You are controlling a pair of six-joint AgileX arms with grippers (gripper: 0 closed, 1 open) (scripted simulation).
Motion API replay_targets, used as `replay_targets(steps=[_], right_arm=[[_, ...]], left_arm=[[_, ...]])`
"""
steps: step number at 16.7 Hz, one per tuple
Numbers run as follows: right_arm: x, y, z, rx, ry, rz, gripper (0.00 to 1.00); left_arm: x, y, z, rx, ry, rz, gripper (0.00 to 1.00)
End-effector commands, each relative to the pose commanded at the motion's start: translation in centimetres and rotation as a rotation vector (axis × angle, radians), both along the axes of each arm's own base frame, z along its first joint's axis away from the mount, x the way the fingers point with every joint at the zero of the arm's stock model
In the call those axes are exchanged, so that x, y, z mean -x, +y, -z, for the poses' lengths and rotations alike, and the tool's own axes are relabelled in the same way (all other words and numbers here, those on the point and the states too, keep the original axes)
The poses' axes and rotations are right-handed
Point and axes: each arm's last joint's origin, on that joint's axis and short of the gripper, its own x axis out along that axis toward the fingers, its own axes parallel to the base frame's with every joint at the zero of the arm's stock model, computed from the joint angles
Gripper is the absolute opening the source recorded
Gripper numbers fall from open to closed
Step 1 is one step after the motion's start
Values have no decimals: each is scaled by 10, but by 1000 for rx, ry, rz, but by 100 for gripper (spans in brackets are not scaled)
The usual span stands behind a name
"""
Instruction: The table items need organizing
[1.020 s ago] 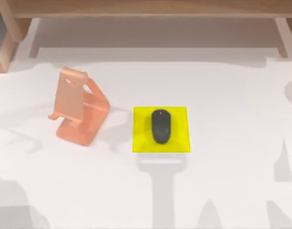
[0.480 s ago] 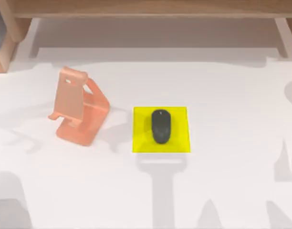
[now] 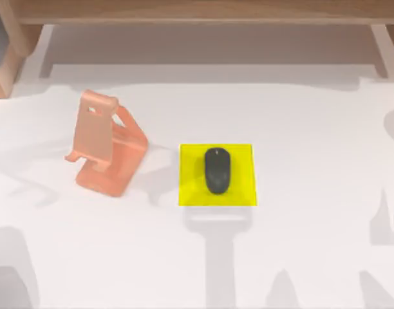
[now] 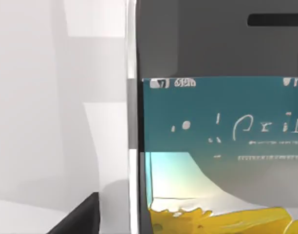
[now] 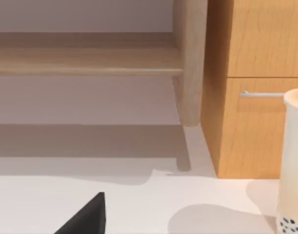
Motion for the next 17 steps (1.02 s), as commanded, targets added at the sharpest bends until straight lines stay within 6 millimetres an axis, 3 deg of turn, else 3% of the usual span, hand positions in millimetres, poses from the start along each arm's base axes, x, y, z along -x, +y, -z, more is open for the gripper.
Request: replay_targets(steps=[1,14,17], right_arm=[[0,0,0,0,0,0,100],[0,0,0,0,0,0,100],[0,0,0,0,0,0,100]], left_arm=[[0,0,0,0,0,0,100],[0,0,0,0,0,0,2],[0,0,0,0,0,0,0]])
